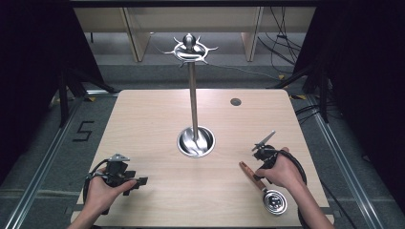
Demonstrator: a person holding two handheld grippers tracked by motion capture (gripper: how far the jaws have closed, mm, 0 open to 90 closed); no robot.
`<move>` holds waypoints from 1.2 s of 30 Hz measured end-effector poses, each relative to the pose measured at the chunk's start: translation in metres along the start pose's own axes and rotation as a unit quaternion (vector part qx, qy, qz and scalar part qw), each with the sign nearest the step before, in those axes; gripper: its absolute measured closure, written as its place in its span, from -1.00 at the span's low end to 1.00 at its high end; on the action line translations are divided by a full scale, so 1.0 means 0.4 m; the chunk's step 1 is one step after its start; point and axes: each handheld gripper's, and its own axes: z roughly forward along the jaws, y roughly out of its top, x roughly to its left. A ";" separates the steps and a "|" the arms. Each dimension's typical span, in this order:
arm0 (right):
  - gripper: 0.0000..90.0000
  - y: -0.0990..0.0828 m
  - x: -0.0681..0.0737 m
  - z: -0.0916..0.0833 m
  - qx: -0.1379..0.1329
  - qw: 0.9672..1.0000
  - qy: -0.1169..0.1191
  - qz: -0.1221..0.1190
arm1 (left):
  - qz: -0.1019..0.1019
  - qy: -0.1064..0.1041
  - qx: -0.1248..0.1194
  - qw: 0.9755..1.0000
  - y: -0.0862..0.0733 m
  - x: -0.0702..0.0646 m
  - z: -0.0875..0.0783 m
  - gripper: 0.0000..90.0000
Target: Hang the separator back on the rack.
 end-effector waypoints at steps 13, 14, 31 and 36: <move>0.33 -0.007 0.011 0.005 0.038 0.999 -0.002 -0.009 | 0.004 0.002 -0.008 1.000 0.000 -0.001 -0.005 -0.18; 0.33 -0.007 0.011 0.005 0.038 0.999 -0.002 -0.009 | 0.004 0.002 -0.008 1.000 0.000 -0.001 -0.005 -0.18; 0.35 0.003 0.021 0.037 0.053 0.998 -0.006 -0.028 | 0.004 0.001 -0.005 1.000 -0.002 -0.003 -0.004 -0.18; 0.38 0.004 0.014 0.049 0.061 0.997 -0.012 -0.036 | 0.004 -0.001 -0.009 1.000 -0.003 -0.002 -0.004 -0.18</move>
